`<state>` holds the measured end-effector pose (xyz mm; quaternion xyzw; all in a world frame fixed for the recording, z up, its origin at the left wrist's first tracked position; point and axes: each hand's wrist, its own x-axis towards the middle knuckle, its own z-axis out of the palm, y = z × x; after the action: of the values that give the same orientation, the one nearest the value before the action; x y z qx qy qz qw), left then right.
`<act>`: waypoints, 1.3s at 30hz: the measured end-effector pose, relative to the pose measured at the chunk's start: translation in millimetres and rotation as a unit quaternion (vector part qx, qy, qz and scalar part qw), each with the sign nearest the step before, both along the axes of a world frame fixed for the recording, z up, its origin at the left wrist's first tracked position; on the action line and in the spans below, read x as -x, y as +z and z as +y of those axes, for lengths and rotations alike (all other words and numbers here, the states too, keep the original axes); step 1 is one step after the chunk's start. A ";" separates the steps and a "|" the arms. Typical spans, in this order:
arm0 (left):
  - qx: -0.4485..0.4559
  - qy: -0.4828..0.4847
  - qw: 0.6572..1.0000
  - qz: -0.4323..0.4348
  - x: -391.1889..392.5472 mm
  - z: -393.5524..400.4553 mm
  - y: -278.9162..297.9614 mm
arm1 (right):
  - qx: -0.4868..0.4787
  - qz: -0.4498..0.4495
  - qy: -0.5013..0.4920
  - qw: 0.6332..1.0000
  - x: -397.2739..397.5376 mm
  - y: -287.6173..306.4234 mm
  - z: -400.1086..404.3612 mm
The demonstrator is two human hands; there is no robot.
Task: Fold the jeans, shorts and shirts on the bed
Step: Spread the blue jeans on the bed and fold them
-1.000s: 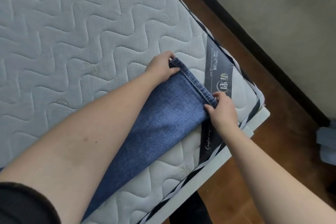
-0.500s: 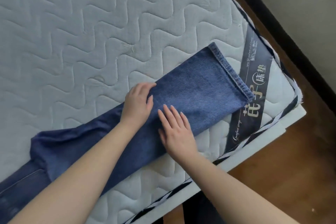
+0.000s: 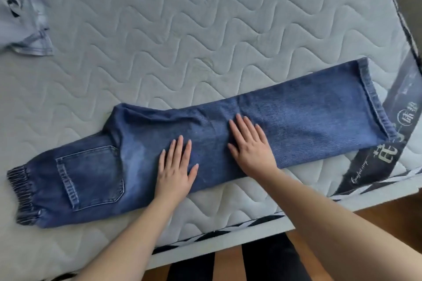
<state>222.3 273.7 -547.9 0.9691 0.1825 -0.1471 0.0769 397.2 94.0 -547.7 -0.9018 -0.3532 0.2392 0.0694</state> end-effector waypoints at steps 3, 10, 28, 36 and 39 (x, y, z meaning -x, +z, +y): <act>-0.001 0.014 0.999 0.045 29.3 16.1 -6.2 | 0.059 -0.016 -0.027 0.998 -14.8 -6.1 -11.7; 0.010 0.021 1.000 -0.005 63.2 66.6 10.9 | 0.044 -0.030 -0.072 0.996 12.1 11.7 49.3; -0.022 0.188 0.978 0.083 112.3 298.2 23.6 | 0.006 0.110 0.015 0.994 45.4 26.6 286.6; -0.029 0.184 0.977 0.108 158.5 339.7 20.5 | 0.046 0.149 -0.001 0.988 29.6 17.9 307.8; -0.034 0.143 0.985 0.096 168.1 349.8 20.0 | -0.017 0.182 -0.052 0.982 25.0 18.0 302.3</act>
<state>54.2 623.4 -527.9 0.9165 0.3303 -0.2206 0.0463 372.2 396.2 -529.7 -0.8590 -0.2910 0.3896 0.1603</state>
